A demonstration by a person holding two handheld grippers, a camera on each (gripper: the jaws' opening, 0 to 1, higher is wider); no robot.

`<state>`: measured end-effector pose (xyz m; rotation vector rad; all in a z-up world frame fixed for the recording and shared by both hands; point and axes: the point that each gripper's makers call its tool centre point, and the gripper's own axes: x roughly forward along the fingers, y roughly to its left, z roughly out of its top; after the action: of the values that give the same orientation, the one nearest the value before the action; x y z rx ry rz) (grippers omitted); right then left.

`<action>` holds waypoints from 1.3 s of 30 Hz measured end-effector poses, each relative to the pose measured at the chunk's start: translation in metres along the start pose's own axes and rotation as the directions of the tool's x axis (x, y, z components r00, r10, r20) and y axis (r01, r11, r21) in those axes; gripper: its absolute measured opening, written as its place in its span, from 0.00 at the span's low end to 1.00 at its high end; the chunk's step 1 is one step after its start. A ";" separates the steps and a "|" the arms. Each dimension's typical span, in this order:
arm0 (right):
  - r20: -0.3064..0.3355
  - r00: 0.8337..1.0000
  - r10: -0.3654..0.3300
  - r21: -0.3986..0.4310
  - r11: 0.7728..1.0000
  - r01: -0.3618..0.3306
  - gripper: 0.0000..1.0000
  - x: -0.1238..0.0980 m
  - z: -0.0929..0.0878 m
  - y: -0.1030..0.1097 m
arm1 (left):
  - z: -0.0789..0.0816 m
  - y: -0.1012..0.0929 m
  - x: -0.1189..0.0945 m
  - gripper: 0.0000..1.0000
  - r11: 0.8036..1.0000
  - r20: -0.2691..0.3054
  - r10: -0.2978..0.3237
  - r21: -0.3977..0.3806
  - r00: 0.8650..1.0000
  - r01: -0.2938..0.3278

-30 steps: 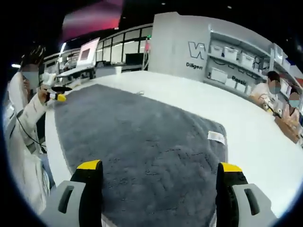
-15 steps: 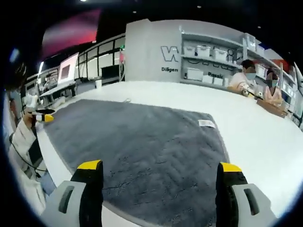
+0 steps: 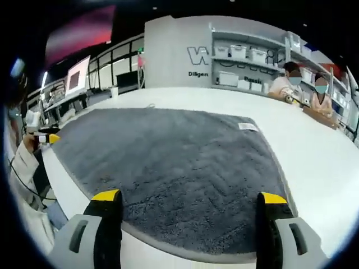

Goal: Open the folded towel by lifting each exposed corner and separating the folded layers until the towel lies flat within the target outline without major curled edges

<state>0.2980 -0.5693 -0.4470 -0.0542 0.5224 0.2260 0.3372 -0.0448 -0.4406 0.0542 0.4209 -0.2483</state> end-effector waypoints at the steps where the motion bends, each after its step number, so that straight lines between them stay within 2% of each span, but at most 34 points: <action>1: 0.005 1.000 -0.009 0.000 1.000 0.009 0.99 0.000 0.000 0.000 | 0.000 0.000 0.000 0.95 1.000 0.003 0.007 -0.004 1.000 -0.007; 5: 0.037 0.999 -0.030 0.006 1.000 0.030 0.99 0.000 0.000 -0.001 | -0.001 0.000 -0.001 0.95 1.000 0.022 0.020 -0.009 1.000 -0.020; 11: 0.070 0.997 -0.023 0.004 1.000 0.023 0.99 -0.002 0.001 -0.001 | -0.002 0.000 -0.004 0.95 0.999 0.029 0.030 -0.013 0.999 -0.030; 22: 0.060 0.997 -0.053 0.018 0.999 0.052 0.99 -0.004 0.000 -0.001 | -0.003 -0.001 -0.006 0.95 0.998 0.028 0.052 -0.020 0.998 -0.052; 39: 0.077 0.990 -0.116 0.052 0.992 0.113 0.99 -0.007 -0.002 -0.001 | -0.004 -0.001 -0.010 0.93 0.995 0.031 0.097 -0.039 0.995 -0.096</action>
<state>0.2915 -0.5718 -0.4454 -0.0287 0.4437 0.1030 0.3262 -0.0429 -0.4401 0.0338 0.3895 -0.1456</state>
